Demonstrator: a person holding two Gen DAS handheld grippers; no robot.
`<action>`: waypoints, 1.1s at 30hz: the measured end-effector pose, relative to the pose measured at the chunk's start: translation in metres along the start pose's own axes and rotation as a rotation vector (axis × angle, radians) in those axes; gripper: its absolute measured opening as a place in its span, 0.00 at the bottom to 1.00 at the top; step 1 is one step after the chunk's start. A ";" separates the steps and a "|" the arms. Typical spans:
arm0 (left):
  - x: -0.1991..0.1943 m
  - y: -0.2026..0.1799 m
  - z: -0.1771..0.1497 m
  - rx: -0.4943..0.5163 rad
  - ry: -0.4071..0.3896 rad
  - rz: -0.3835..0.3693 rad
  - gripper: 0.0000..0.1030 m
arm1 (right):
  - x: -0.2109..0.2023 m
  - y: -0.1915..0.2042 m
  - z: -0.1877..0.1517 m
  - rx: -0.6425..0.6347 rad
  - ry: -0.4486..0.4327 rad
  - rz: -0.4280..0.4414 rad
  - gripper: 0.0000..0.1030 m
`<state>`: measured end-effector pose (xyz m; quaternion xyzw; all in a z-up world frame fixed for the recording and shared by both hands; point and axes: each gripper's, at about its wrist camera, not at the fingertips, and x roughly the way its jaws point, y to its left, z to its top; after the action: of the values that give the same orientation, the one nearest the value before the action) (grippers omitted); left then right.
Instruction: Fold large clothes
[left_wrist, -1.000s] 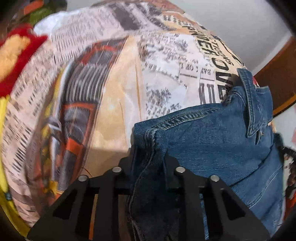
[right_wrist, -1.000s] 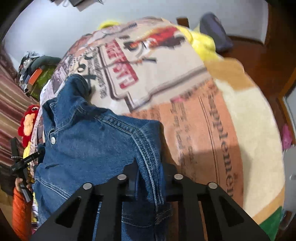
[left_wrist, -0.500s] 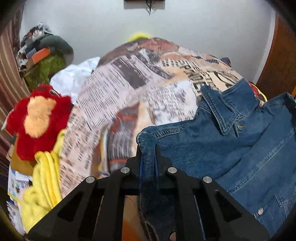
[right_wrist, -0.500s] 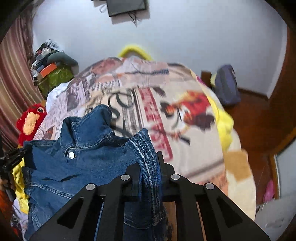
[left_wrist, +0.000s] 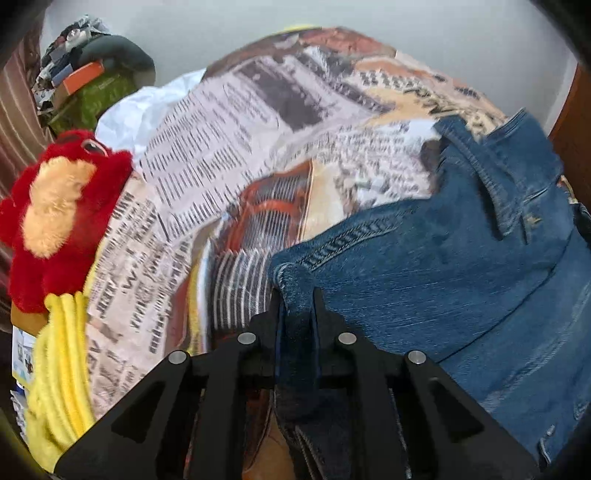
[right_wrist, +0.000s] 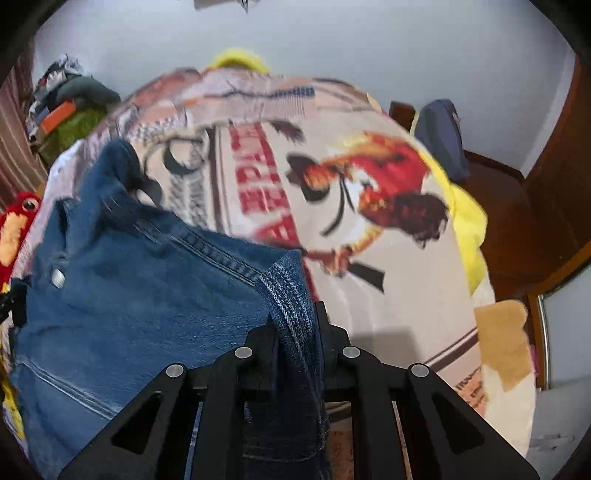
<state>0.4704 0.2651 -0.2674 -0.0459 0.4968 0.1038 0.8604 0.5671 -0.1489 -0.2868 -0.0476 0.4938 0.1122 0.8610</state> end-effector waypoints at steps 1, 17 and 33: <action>0.005 0.001 -0.001 -0.007 0.007 0.001 0.17 | 0.006 -0.002 -0.003 -0.001 0.009 0.007 0.11; -0.009 -0.005 -0.016 0.008 0.025 0.038 0.36 | -0.029 -0.008 -0.016 -0.043 -0.033 -0.177 0.78; -0.199 -0.039 -0.048 0.089 -0.236 -0.060 0.50 | -0.232 0.049 -0.068 -0.163 -0.281 -0.036 0.78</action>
<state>0.3418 0.1920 -0.1207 -0.0101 0.3946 0.0605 0.9168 0.3851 -0.1483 -0.1200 -0.1099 0.3567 0.1419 0.9168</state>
